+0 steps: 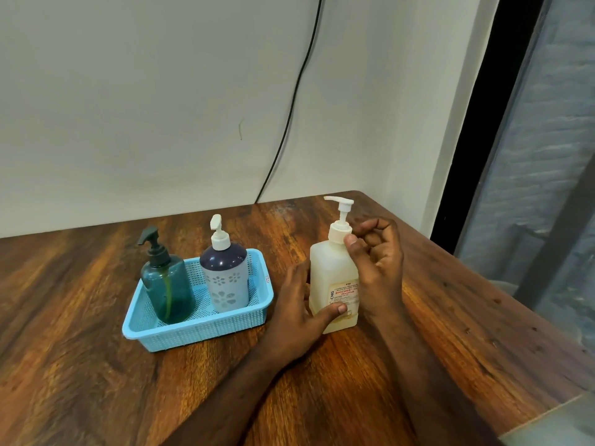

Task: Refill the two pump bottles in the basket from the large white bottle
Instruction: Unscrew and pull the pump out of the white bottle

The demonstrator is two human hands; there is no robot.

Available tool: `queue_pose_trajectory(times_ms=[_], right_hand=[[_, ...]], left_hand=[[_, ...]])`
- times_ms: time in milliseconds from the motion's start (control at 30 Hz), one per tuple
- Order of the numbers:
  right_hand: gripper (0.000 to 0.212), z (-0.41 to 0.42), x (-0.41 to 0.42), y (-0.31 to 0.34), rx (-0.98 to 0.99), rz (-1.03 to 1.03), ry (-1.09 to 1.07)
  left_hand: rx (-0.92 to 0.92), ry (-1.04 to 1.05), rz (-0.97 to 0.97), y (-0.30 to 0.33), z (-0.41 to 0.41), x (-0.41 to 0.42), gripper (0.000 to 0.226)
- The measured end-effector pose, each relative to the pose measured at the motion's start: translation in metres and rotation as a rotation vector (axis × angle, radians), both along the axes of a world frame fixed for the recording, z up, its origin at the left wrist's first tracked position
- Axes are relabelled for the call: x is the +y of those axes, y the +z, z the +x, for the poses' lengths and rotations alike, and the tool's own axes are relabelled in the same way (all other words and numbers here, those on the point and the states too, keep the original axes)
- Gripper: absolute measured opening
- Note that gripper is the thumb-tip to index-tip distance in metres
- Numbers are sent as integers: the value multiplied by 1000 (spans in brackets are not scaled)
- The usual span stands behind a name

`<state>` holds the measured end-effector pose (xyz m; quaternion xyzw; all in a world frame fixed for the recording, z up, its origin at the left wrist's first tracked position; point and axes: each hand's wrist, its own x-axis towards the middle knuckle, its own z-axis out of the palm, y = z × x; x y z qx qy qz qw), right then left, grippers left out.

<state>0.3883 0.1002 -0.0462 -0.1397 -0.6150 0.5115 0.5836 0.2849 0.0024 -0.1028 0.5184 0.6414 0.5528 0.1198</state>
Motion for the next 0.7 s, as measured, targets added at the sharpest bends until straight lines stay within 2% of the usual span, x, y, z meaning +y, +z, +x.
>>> queue_pose_trajectory(times_ms=[100,267,400,700], right_hand=[[21,1,-2,1,40,-3,55],[43,0,-3,2,-68,-6,-46],[36,0,-2,6,-65,-33,-68],[31,13,5,54,122,-148,-36]], left_hand=[[11,1,7,0,0,-1,78],[-15,-11,-3,1,0,-1,79],[-27,-18,-10,3,0,-1,74],[-25,31,-47,3,5,0,79]])
